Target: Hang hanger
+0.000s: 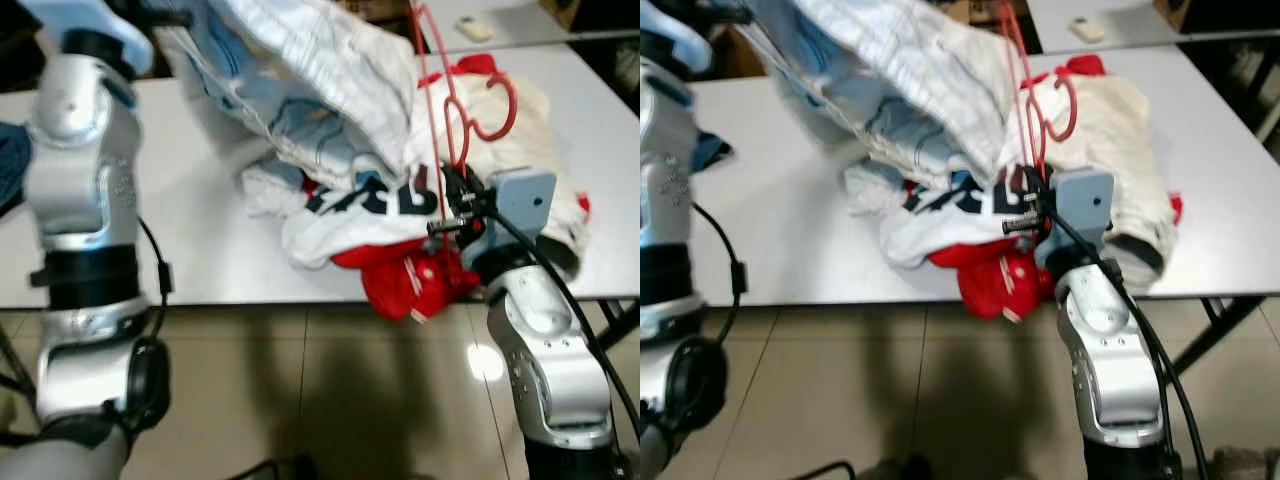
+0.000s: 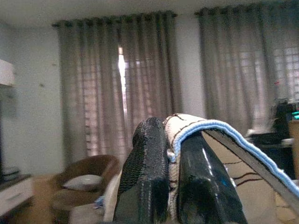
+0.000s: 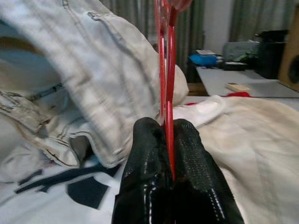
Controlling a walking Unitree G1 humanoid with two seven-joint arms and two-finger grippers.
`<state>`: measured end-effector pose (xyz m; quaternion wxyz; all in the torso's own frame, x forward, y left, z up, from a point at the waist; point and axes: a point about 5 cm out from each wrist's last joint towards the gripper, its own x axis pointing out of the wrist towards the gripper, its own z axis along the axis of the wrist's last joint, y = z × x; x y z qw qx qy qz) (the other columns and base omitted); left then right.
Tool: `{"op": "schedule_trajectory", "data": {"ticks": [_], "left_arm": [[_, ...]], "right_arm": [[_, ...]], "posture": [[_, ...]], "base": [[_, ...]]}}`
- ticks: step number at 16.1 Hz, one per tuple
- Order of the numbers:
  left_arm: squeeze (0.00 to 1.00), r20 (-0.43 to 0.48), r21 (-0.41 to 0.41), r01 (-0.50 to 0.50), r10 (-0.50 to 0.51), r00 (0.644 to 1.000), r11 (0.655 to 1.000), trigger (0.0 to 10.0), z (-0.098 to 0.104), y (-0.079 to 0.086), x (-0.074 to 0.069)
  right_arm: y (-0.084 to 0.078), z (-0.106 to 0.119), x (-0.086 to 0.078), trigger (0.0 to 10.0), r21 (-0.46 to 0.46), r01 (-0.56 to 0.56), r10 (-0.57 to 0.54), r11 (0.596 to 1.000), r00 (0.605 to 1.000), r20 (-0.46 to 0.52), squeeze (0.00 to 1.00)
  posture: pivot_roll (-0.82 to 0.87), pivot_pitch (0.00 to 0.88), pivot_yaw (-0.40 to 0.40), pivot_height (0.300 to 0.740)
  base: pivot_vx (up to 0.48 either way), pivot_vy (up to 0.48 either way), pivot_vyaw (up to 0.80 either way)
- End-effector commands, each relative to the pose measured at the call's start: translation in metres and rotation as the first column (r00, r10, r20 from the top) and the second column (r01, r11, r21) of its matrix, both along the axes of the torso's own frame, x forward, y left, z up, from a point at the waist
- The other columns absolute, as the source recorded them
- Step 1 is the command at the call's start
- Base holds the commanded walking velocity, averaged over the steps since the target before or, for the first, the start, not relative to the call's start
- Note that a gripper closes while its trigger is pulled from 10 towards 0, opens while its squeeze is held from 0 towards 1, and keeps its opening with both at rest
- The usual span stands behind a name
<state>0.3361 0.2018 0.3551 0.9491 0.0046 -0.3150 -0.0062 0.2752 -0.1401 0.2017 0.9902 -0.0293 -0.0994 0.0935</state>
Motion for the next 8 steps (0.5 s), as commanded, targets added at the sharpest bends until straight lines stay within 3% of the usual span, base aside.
{"op": "schedule_trajectory", "data": {"ticks": [1,2,3,5,6,7,8], "left_arm": [[0.0,-0.023,-0.02,-0.087,0.087,0.996,0.996,10.0,-0.007,0.02,-0.004],[0.0,-0.115,-0.019,-0.126,0.123,0.986,0.992,10.0,-0.024,0.027,-0.005],[0.0,-0.137,-0.015,-0.133,0.13,0.982,0.991,10.0,-0.029,0.028,-0.005],[0.0,-0.324,0.111,-0.173,0.2,0.925,0.979,10.0,-0.079,0.036,-0.009],[0.0,-0.386,0.123,-0.177,0.211,0.898,0.976,10.0,-0.101,0.038,-0.015],[0.0,-0.41,0.136,-0.188,0.228,0.883,0.973,10.0,-0.111,0.039,-0.018],[0.0,-0.475,0.183,-0.193,0.259,0.841,0.964,10.0,-0.137,0.038,-0.026]], "right_arm": [[0.01,0.006,-0.002,10.0,0.015,-0.059,0.059,0.998,0.998,0.031,0.0],[0.011,0.005,-0.003,10.0,0.016,-0.073,0.072,0.997,0.997,0.027,0.0],[0.012,0.005,-0.003,10.0,0.016,-0.076,0.075,0.997,0.997,0.025,0.0],[0.012,0.005,-0.003,10.0,0.013,-0.107,0.107,0.994,0.994,0.024,0.0],[0.012,0.005,-0.002,10.0,0.009,-0.123,0.123,0.992,0.992,0.02,0.0],[0.012,0.005,-0.002,10.0,0.006,-0.129,0.129,0.992,0.991,0.017,0.0],[0.013,0.003,0.0,10.0,-0.007,-0.145,0.145,0.989,0.989,0.004,0.0]], "posture": [[-0.1,0.046,0.111,0.74],[-0.11,0.045,0.108,0.74],[-0.11,0.045,0.108,0.74],[-0.1,0.042,0.077,0.74],[-0.1,0.041,0.067,0.74],[-0.1,0.041,0.057,0.74],[-0.1,0.04,0.041,0.74]], "base": [[0.0,0.0,0.8],[0.0,0.0,0.8],[0.0,0.0,0.8],[0.0,0.0,0.8],[0.0,0.0,0.8],[0.0,0.0,0.8],[0.0,0.0,0.8]]}}
